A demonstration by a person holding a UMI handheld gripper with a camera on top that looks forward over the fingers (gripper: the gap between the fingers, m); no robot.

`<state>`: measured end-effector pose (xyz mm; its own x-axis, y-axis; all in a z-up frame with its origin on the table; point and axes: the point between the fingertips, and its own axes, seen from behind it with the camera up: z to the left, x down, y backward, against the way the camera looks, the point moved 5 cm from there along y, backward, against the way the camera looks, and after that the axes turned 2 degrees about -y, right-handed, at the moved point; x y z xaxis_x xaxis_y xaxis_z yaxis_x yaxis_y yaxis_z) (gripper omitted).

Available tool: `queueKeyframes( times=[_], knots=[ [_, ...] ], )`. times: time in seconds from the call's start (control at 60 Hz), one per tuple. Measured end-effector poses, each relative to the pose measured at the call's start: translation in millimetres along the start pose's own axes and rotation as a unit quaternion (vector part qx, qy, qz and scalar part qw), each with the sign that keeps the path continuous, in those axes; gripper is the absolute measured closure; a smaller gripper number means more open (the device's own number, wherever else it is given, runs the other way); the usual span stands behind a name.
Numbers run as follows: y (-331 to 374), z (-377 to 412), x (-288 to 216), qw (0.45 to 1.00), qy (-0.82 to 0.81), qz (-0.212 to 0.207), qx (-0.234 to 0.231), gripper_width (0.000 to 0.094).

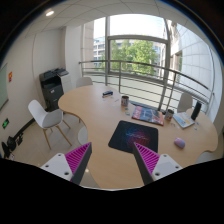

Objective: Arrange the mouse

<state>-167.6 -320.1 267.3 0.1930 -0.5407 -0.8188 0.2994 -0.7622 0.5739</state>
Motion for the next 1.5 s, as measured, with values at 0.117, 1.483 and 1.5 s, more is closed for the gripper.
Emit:
queueKeyframes(
  times=[0.117, 1.483, 1.5],
  knots=[
    [-5, -24, 24, 1.0, -0.013, 0.018, 0.016, 0.0089],
    [-288, -508, 93, 0.983, -0.089, 0.022, 0.162, 0.04],
    [-288, -508, 93, 0.982, -0.089, 0.023, 0.164, 0.041]
  ],
)
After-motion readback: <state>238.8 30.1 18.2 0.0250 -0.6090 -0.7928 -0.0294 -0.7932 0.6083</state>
